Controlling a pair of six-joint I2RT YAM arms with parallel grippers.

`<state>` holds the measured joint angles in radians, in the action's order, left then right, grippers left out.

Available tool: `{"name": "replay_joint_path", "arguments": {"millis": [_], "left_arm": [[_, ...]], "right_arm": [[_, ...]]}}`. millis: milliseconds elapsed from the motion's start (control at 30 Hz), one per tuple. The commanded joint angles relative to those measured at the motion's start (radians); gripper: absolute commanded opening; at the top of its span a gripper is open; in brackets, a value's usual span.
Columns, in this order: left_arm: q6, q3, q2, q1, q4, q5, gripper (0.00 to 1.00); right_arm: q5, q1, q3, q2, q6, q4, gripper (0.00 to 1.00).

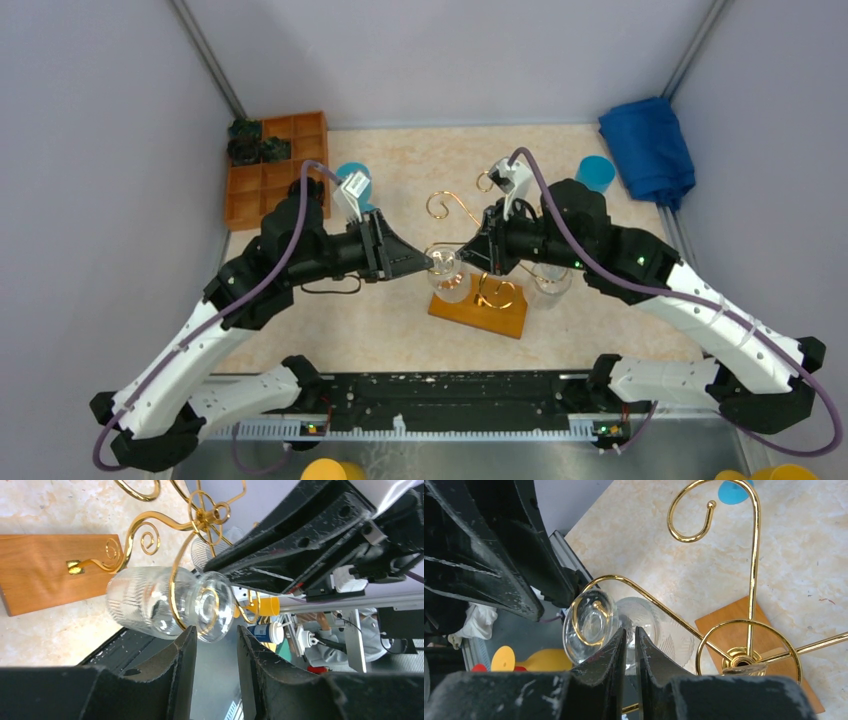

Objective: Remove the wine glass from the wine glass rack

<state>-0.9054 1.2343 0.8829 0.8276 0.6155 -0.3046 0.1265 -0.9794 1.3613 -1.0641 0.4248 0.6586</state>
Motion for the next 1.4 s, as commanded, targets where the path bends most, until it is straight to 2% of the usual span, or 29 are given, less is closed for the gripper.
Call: {"name": "replay_joint_path", "arguments": {"millis": [0,467,867,1100,1367], "left_arm": [[-0.004,-0.001,0.037,0.0,0.038,0.032,0.42],[0.016,0.045,0.029,-0.001,0.117,0.057,0.42],[-0.004,-0.035,0.043,0.001,0.008,-0.031,0.41],[-0.003,0.006,0.032,0.001,0.045,-0.047,0.41],[-0.016,-0.027,0.01,0.001,0.028,-0.139,0.43]], "right_arm": [[0.015,-0.01,0.004,0.021,0.012,-0.045,0.12],[0.027,-0.009,0.005,-0.003,0.011,-0.053,0.12],[0.053,-0.01,0.006,-0.013,0.019,-0.051,0.11],[0.059,-0.01,-0.005,-0.018,0.023,-0.06,0.11],[0.059,-0.01,-0.01,-0.02,0.029,-0.068,0.1]]}}
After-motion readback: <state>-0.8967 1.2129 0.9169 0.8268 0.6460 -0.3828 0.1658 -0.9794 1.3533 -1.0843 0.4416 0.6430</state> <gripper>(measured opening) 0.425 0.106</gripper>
